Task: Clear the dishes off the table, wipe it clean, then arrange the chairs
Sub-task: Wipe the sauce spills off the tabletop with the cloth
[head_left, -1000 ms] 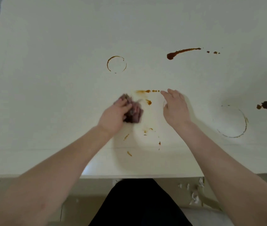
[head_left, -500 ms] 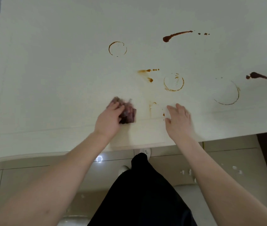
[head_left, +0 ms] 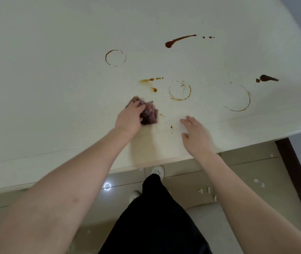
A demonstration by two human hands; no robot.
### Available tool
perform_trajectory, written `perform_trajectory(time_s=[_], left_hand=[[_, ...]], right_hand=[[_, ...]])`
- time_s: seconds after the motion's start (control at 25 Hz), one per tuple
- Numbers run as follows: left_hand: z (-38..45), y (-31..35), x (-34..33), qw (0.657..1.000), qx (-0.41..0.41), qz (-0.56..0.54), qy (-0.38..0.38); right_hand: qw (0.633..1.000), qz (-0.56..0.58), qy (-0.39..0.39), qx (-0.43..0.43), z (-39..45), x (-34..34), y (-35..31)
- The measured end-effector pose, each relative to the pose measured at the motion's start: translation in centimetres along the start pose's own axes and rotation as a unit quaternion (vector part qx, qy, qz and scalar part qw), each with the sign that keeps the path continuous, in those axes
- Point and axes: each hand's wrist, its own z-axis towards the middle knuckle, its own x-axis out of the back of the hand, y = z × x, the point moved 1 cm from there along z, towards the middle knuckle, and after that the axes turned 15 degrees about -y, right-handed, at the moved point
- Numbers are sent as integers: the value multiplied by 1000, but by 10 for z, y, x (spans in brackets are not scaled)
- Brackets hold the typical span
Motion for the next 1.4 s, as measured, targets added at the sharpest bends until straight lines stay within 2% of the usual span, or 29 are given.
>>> perform_trajectory(time_s=[0.12, 0.2, 0.24, 0.32, 0.44, 0.48, 0.52, 0.64, 0.72, 0.76, 0.84, 0.92, 1.0, 1.04, 1.12, 1.2, 1.28, 1.32, 1.4], left_hand=[[-12, 51, -28, 989, -129, 23, -73], [-43, 60, -49, 968, -220, 53, -113], [-48, 54, -48, 961, -240, 61, -123], [-27, 32, -25, 972, -206, 46, -106], [22, -1, 11, 1000, -7, -16, -6], [26, 4, 11, 1000, 12, -20, 13], [23, 18, 4, 1000, -9, -14, 6], [-12, 68, -35, 977, -190, 31, -88], [-11, 55, -36, 967, -232, 51, -93], [3, 36, -23, 977, -199, 34, -72], [33, -17, 9, 998, -66, -22, 2], [59, -66, 41, 994, 78, -52, 54], [83, -72, 56, 986, 135, -59, 81], [94, -60, 59, 987, 117, -63, 87], [104, -23, 51, 997, 13, -54, 60], [92, 10, 27, 993, -117, -4, -15], [73, 12, 16, 975, -206, 44, -72], [73, -1, 26, 971, -225, 42, -65], [92, -37, 62, 986, -168, -9, -7]], right_hand=[[1000, 14, 24, 9, 2, 1, 3], [999, 27, 33, 8, 2, 0, 5], [999, 33, 37, 8, 2, 0, 5], [998, 36, 51, 18, 3, 1, 8], [996, 47, 74, 26, 7, 2, 12], [995, 54, 84, 29, 10, 3, 13], [993, 62, 97, 32, 13, 6, 13], [988, 88, 126, 17, 29, 22, 8], [987, 89, 128, 21, 43, 35, -1], [987, 86, 129, 32, 51, 41, -6], [987, 80, 127, 57, 66, 49, -17], [987, 73, 123, 74, 80, 54, -26], [987, 72, 121, 74, 90, 58, -32], [987, 72, 122, 70, 93, 59, -34], [987, 62, 132, 67, 100, 60, -35], [986, 56, 141, 65, 108, 60, -37], [986, 50, 142, 73, 114, 60, -43], [986, 47, 141, 80, 117, 60, -47], [985, 49, 144, 88, 122, 61, -55]])
